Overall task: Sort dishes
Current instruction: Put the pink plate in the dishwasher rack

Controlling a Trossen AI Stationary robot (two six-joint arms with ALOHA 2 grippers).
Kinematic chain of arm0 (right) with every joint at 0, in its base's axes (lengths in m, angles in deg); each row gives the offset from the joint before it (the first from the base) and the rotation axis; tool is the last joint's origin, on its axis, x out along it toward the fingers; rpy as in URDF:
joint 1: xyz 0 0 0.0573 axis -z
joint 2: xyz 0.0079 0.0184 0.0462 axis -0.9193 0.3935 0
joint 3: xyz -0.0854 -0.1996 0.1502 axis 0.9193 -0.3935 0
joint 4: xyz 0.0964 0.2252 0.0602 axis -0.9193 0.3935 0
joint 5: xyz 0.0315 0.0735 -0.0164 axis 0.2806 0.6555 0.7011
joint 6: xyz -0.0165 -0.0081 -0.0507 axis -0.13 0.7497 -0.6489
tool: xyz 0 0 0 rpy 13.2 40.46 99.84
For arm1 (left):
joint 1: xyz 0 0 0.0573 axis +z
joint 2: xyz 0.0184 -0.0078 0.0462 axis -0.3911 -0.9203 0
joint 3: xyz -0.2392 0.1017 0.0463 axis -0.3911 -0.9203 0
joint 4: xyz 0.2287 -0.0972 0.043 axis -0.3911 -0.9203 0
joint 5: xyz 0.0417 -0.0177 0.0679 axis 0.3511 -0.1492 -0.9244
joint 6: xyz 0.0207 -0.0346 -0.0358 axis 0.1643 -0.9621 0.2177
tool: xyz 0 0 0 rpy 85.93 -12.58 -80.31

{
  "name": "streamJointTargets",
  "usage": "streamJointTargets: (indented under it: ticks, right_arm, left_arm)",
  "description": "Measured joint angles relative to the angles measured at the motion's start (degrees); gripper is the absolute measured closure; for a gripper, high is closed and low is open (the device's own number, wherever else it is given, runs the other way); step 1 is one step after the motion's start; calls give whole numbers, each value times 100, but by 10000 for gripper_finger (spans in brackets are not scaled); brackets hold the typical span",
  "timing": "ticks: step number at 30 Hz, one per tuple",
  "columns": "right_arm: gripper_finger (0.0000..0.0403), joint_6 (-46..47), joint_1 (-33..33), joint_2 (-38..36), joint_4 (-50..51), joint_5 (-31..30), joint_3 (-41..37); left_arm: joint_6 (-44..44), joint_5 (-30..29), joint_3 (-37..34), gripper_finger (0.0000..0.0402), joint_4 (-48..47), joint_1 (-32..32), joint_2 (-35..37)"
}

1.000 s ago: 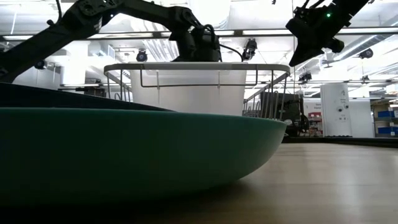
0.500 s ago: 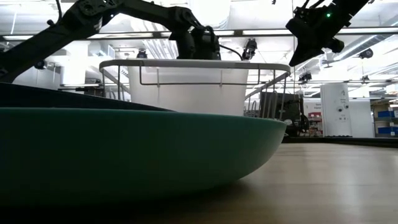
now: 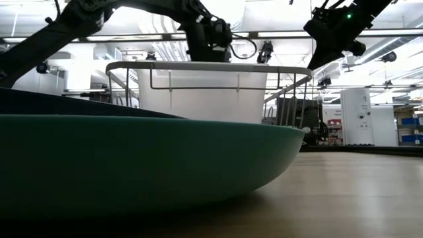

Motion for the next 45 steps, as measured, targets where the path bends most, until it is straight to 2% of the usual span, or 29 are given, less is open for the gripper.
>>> streamJointTargets:
  ticks: [8,11,22,24,27,30,36,39,45]
  right_arm:
    - [403,-2,0,2,-11,-2,0]
    - [403,-4,-1,2,-24,-15,0]
    - [403,-7,-1,2,-28,-29,0]
    - [403,-7,-2,2,-28,-31,0]
    - [403,-15,-2,2,-30,-33,0]
    - [403,-56,0,2,-31,-34,0]
    - [403,-53,-1,2,-31,-35,0]
    - [403,-46,0,2,-32,-35,-3]
    - [403,-34,-1,2,-30,-34,-72]
  left_arm:
    - [-470,-101,2,401,282,-27,575]
    - [-815,-371,2,401,453,-35,770]
    - [-2361,-2425,2,401,1114,-270,1319]
    - [-2635,-3113,2,401,1097,-424,1346]
    - [-2800,-4455,-46,401,858,-738,1326]
    - [-3084,-5321,-74,401,787,-1072,1234]
    - [-4044,-5873,-85,401,530,-1564,1129]
    - [-4808,-6349,-101,401,172,-1634,1097]
    - [-6211,-6485,-326,401,-496,-1648,1055]
